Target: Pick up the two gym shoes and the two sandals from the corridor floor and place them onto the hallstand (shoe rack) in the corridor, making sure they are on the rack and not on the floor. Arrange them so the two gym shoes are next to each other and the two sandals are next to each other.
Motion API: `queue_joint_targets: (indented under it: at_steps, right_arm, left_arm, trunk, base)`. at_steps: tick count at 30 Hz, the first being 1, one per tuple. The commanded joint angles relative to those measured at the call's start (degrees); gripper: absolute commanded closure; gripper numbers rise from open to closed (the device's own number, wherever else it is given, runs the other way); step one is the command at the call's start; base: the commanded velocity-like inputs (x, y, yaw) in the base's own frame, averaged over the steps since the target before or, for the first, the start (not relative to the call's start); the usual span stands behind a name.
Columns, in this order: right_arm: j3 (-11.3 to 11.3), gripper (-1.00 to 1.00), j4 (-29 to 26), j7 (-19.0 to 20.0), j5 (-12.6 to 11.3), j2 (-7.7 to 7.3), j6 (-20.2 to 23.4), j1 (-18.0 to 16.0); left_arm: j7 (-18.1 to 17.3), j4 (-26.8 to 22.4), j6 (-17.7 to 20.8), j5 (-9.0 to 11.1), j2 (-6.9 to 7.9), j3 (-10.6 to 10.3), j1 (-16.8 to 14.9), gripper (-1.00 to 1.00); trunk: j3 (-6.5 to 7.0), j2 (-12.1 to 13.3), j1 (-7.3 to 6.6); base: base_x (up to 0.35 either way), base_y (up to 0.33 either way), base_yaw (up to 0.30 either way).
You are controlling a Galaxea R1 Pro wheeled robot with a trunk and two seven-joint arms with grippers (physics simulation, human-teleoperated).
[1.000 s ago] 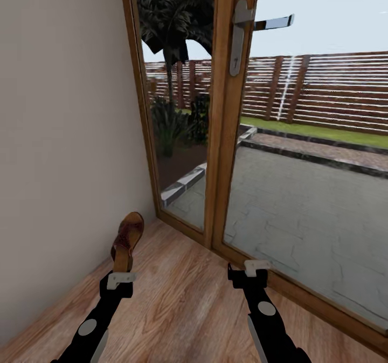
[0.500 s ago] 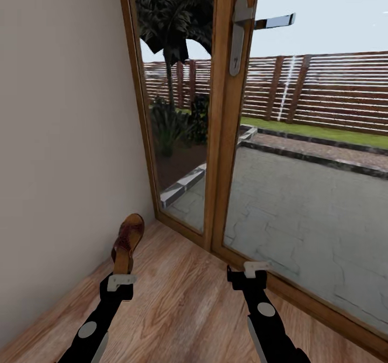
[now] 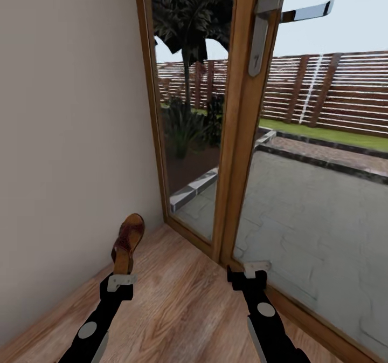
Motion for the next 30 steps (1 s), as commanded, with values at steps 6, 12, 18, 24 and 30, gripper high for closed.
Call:
queue_joint_targets:
  at_steps: [6, 12, 18, 24, 30]
  right_arm:
    - [0.1, -1.00, -0.1, -0.2, 0.6, -0.01, 0.5, 0.0]
    - [0.0, -1.00, -0.1, -0.2, 0.5, -0.01, 0.5, 0.0]
    - [0.0, -1.00, -0.1, -0.3, 0.5, -0.01, 0.5, 0.0]
    - [0.0, -1.00, -0.1, -0.3, 0.5, -0.01, 0.5, 0.0]
    - [0.0, -1.00, -0.1, -0.3, 0.5, -0.01, 0.5, 0.0]
  left_arm:
    - [-0.1, 0.0, -0.1, 0.0, 0.02, -0.1, 0.0, 1.00]
    - [-0.1, 0.0, -0.1, 0.0, 0.02, -0.1, 0.0, 1.00]
    - [-0.1, 0.0, -0.1, 0.0, 0.02, -0.1, 0.0, 1.00]
    - [-0.1, 0.0, 0.0, 0.0, 0.02, -0.1, 0.0, 1.00]
    - [0.0, 0.1, -0.1, 0.0, 0.02, -0.1, 0.0, 1.00]
  trunk:
    - [-0.05, 0.0, -0.01]
    - [-0.05, 0.0, -0.01]
    - [-0.05, 0.0, -0.01]
    - [-0.05, 0.0, -0.01]
    - [-0.05, 0.0, -0.01]
  base:
    - [0.006, -0.004, 0.278]
    - [0.000, 0.000, 0.279]
    - [0.000, 0.000, 0.279]
    - [0.000, -0.038, 0.279]
    - [0.030, -0.240, 0.279]
